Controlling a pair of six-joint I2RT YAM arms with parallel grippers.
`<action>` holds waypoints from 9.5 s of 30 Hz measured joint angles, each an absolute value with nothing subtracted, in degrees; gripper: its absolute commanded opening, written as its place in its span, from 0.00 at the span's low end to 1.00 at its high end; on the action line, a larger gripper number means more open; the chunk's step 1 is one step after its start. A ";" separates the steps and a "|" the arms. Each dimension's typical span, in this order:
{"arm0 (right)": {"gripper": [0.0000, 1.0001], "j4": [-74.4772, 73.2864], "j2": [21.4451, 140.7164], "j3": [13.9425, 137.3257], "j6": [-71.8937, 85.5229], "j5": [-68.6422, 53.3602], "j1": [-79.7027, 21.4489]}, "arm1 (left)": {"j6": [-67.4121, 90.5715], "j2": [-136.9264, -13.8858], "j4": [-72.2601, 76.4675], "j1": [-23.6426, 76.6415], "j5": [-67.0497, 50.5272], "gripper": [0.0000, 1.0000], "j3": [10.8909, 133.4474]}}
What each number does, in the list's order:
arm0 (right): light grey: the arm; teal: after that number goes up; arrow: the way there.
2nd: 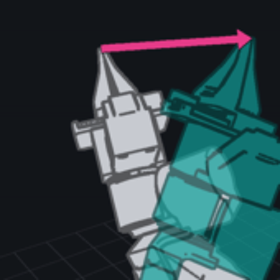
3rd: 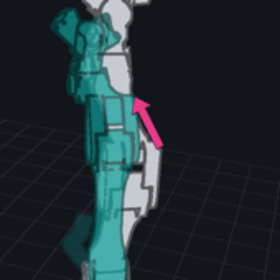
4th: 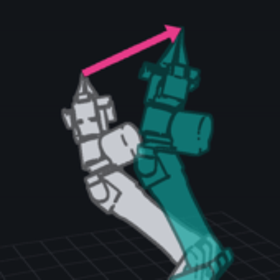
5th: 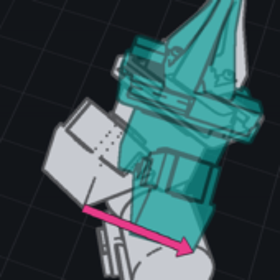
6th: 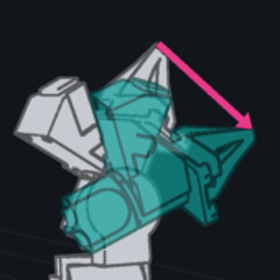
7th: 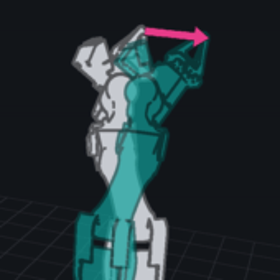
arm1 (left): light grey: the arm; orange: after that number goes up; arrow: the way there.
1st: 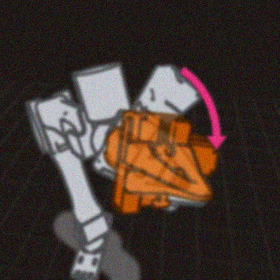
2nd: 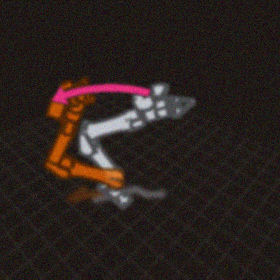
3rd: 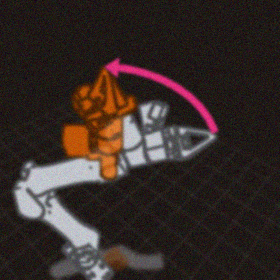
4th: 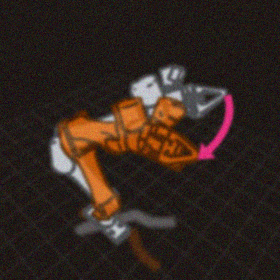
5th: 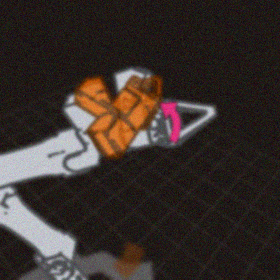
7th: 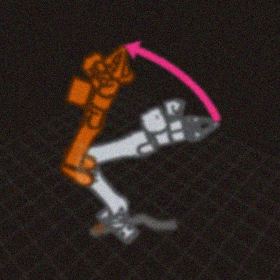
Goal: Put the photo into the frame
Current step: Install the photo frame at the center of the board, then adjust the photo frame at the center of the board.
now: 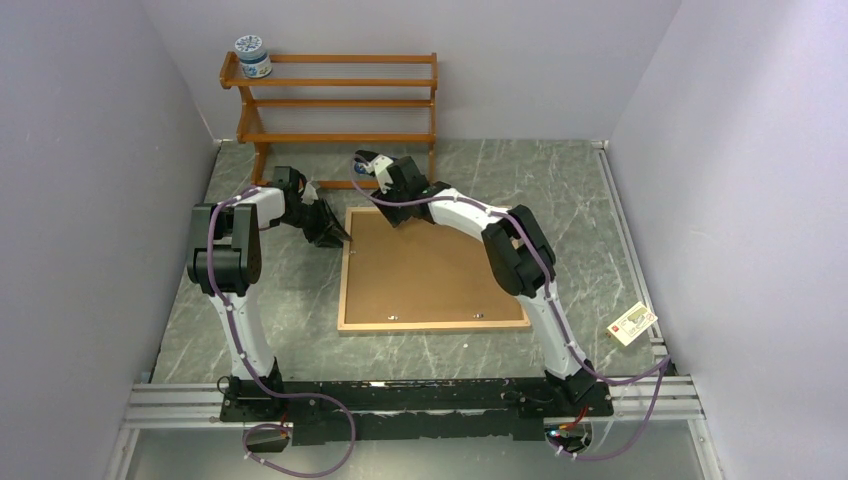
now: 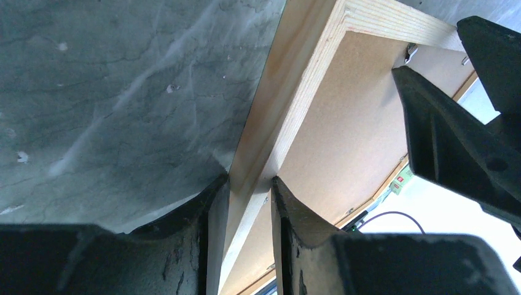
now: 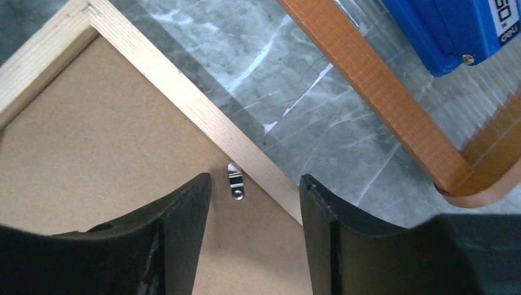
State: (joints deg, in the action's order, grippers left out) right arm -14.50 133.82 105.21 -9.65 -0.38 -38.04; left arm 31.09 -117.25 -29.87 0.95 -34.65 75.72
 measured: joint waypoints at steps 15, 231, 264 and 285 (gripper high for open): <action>0.12 -13.10 134.04 105.27 -12.45 6.00 -39.77 | 31.14 -117.27 -29.82 0.95 -34.65 0.34 75.72; 0.88 -24.38 106.37 68.18 19.49 -8.97 -15.51 | 48.69 -80.29 -28.82 8.38 -27.46 0.87 36.07; 0.84 -16.49 77.95 35.62 42.19 -14.52 -26.13 | 35.57 -109.38 -22.96 5.04 -29.69 0.74 68.01; 0.83 -21.85 91.74 50.74 38.48 -5.52 -26.52 | 38.76 -115.15 -23.22 4.34 -32.75 0.73 75.02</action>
State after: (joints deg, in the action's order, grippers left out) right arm -21.85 91.74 50.74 38.48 -5.52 -26.52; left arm 38.76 -115.15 -23.22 4.34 -32.75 75.02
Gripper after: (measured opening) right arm 0.837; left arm 0.729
